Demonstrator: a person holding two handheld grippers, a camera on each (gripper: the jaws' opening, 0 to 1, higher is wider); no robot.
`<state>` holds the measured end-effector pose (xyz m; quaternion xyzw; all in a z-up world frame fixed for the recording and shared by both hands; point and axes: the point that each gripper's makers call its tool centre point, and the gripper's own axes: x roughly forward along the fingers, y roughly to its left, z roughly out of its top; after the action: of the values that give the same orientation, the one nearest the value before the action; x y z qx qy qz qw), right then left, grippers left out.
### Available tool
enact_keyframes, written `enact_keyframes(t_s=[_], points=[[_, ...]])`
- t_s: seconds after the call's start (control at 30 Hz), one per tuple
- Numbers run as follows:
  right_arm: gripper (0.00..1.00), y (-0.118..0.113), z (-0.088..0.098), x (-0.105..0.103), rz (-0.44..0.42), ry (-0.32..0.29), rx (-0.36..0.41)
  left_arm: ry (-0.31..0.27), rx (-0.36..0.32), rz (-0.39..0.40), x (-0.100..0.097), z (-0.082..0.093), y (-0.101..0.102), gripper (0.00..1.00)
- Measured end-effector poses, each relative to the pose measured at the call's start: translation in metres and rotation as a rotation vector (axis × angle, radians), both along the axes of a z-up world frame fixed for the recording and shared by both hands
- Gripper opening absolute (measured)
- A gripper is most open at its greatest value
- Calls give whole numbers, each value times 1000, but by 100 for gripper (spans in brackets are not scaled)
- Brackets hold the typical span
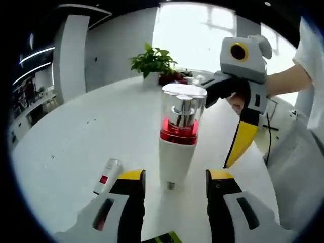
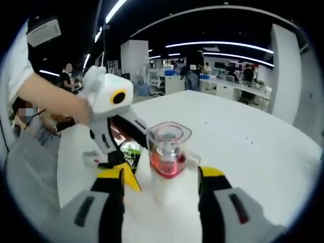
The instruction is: Arrange the skincare products in the storage area until every visible bottle or jar stands upright without overlapping.
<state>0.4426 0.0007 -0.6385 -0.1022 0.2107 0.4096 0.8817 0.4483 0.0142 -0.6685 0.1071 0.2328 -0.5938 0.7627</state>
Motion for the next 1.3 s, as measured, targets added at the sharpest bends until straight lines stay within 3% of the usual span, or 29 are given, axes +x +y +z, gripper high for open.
enact_keyframes(t_s=[0.37, 0.73, 0.97, 1.3], points=[[74, 0, -5, -32, -41, 32, 19, 1, 26, 57, -28, 6, 20, 61], [81, -2, 2, -57, -68, 37, 43, -5, -7, 144, -49, 25, 33, 68], [84, -5, 1, -74, -85, 47, 46, 2, 33, 213, -63, 21, 49, 81], [89, -12, 4, -97, -114, 57, 60, 39, 19, 290, -84, 25, 66, 88]])
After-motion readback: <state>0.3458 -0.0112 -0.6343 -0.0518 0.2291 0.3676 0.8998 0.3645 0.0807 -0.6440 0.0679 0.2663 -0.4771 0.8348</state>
